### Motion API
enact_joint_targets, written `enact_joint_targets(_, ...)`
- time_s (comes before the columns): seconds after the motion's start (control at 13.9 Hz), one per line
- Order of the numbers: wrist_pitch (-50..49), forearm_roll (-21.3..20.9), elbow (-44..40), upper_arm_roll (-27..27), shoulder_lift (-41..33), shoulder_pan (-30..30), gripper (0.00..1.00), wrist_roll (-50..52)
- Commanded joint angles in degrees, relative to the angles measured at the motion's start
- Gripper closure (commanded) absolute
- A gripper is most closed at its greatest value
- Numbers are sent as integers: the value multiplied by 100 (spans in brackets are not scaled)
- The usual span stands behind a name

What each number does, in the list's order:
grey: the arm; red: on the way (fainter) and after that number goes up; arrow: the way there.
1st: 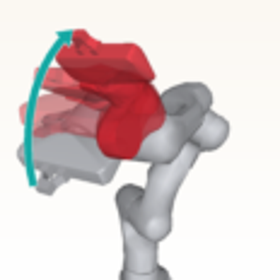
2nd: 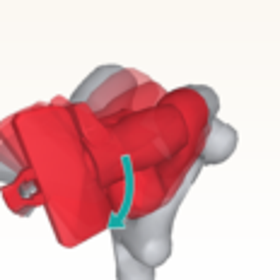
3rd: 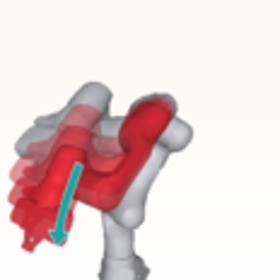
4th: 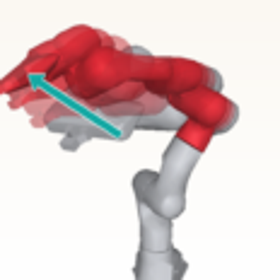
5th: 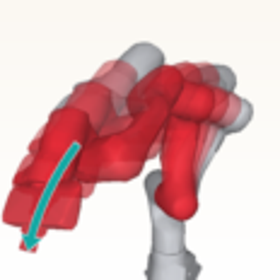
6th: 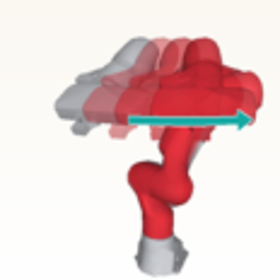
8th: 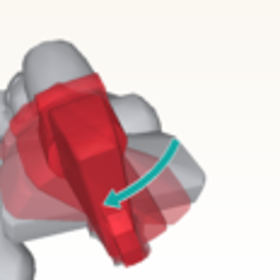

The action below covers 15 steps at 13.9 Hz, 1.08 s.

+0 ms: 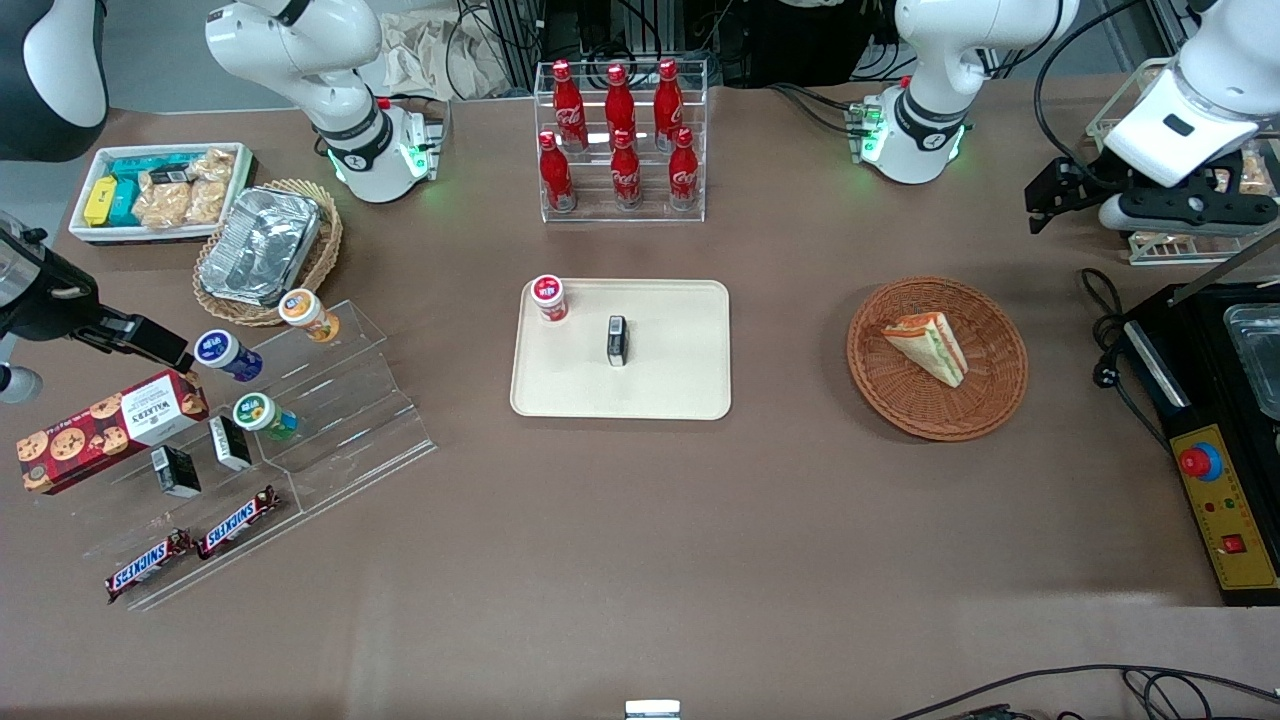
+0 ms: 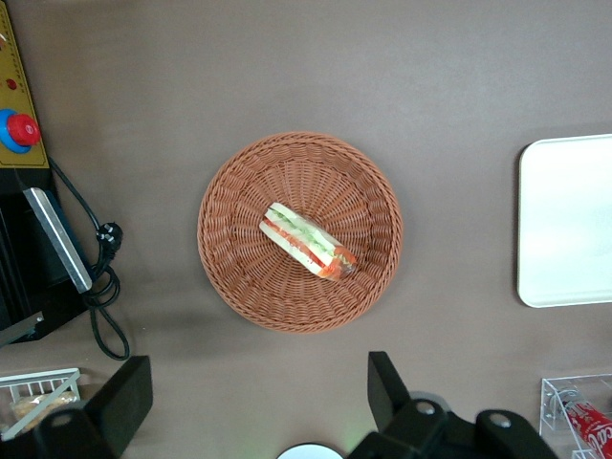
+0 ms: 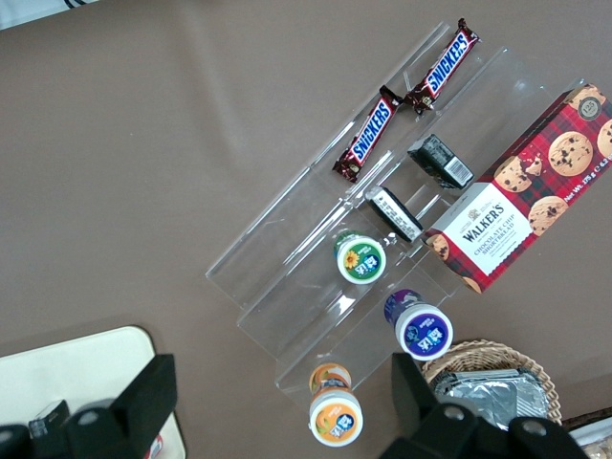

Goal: Place sandwich from basket to tray
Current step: 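Move the open left gripper down over the wrapped sandwich in the basket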

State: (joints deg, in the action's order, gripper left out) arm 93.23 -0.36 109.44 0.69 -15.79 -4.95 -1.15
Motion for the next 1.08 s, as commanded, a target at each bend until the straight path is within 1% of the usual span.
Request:
enact_joint_targets(0.0,-288,-43,-432,10,287,3,0,228)
enact_joint_targets(0.22,-331,-52,-363,19,278,-23,0,335)
enact_joint_targets(0.36,-350,-9,-91,28,261,-50,0,431)
enact_joint_targets(0.58,-122,80,427,28,68,-50,0,458)
enact_joint_targets(0.72,229,88,1015,19,-195,-50,0,484)
enact_joint_targets(0.86,1262,307,2032,11,-651,-15,0,703)
enact_joint_targets(1.01,2073,300,2939,10,-934,-14,0,862)
